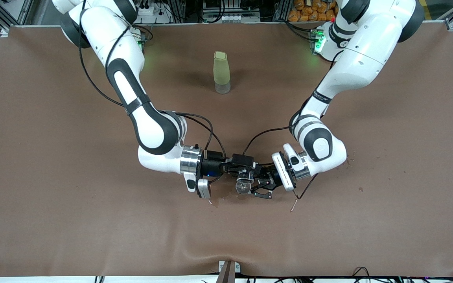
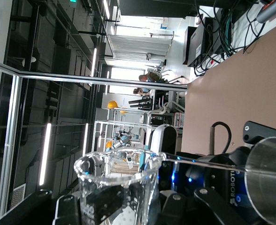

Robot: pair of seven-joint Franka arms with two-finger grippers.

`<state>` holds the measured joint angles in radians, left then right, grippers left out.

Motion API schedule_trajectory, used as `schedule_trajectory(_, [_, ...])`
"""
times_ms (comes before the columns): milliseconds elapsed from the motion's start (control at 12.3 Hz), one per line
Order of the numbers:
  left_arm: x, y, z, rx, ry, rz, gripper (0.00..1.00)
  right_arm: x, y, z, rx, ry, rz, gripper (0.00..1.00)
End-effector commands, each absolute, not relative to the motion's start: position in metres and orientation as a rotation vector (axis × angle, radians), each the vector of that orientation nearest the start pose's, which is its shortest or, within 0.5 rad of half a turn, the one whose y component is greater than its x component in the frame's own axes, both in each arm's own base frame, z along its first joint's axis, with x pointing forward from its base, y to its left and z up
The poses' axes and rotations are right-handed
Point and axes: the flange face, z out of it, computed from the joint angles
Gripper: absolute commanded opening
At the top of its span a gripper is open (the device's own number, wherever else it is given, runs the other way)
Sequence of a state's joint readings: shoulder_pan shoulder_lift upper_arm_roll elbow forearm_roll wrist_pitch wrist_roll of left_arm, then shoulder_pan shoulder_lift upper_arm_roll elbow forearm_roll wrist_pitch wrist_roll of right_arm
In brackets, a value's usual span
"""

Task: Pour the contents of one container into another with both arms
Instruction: 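Pour liquid from the beaker into the jigger held by the left gripper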

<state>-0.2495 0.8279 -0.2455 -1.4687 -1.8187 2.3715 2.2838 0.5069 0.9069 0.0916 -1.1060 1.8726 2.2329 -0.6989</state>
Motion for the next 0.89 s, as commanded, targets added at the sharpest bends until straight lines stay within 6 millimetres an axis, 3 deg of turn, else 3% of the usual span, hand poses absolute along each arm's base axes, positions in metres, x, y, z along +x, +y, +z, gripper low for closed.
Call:
schedule_trajectory(0, [0.6556, -0.3253, 0.2374, 1.637, -1.073, 1.271, 0.00, 0.6642, 0.4594, 0.3280, -1.546, 0.062, -0.204, 0.00])
schedule_trajectory(325, [0.6559, -0.3230, 0.2422, 1.638, -1.062, 1.273, 0.00, 0.6583, 0.4594, 0.3237, -1.538, 0.104, -0.170, 0.00])
schedule_trajectory(812, [0.6554, -0.3247, 0.2446, 1.631, -1.057, 1.275, 0.00, 0.6565, 0.4595, 0.3332, -1.523, 0.153, -0.120, 0.00])
